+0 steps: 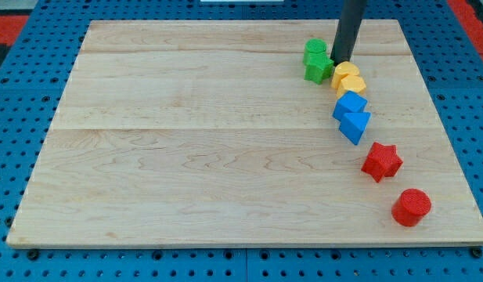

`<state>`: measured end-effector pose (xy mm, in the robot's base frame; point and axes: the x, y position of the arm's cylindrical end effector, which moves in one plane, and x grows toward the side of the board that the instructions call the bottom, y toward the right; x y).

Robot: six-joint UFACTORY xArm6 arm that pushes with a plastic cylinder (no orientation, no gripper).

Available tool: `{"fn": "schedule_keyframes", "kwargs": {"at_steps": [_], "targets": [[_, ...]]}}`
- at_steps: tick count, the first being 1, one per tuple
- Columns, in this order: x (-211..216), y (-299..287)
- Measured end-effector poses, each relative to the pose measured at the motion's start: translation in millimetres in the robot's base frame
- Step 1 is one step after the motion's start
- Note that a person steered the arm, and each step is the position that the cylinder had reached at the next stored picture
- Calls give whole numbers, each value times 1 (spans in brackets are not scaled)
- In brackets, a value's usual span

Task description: Move the line of blocks left a bit

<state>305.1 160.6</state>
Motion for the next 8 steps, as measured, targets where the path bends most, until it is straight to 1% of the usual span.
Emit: {"fn": "schedule_keyframes", "kwargs": {"at_steps": [1,3,4,5,6,7,8], "targets": [[0,18],[0,78],[1,98],[17,139],[55,139],[69,112],[69,53]]}}
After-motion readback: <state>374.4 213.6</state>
